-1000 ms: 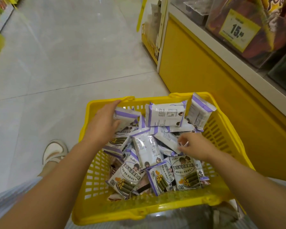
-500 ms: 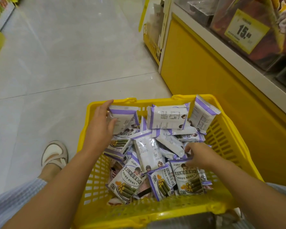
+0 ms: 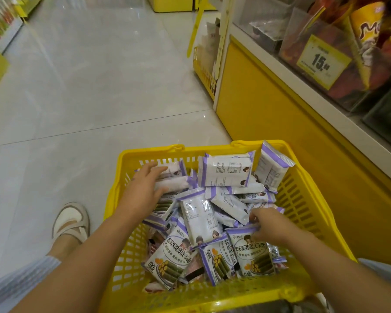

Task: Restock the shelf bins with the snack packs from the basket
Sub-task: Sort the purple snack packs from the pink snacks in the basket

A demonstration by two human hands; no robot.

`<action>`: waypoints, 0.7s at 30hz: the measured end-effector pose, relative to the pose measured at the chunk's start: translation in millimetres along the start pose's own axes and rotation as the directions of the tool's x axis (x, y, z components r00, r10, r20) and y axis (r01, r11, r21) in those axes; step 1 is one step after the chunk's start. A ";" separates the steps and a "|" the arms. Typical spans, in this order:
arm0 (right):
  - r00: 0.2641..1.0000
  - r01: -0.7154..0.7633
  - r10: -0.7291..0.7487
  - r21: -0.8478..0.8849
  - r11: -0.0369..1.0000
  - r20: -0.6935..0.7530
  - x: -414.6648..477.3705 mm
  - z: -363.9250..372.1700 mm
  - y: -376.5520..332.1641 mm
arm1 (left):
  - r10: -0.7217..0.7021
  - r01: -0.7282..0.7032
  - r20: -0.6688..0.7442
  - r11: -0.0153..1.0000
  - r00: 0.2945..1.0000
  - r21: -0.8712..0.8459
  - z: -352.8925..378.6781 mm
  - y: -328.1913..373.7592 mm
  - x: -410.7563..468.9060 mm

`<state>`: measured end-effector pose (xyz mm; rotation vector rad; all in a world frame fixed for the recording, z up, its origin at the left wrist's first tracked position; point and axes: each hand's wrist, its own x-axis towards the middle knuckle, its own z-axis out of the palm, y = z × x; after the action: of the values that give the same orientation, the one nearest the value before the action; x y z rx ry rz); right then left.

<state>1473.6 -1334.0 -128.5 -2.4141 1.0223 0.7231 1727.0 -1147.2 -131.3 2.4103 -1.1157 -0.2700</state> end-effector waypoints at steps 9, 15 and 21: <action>0.983 0.100 -0.090 -0.058 0.993 0.162 -8.3 -51.0 -11.2 | 0.028 -0.053 0.142 0.982 0.990 0.180 14.4 5.5 -10.1; 0.963 0.266 -0.230 0.329 0.906 -0.143 -24.8 -113.9 -51.1 | -0.004 -0.001 0.152 1.000 0.988 0.030 0.0 4.0 -10.1; 0.971 0.226 -0.029 0.866 0.446 -0.238 -2.3 -68.4 -119.2 | -0.090 -0.011 -0.334 0.958 0.938 -0.287 -37.7 10.4 -9.4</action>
<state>1581.6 -1294.2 -53.4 -1.5592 0.9229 -0.1609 1727.6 -1133.5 -93.5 2.1194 -0.8084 -0.0146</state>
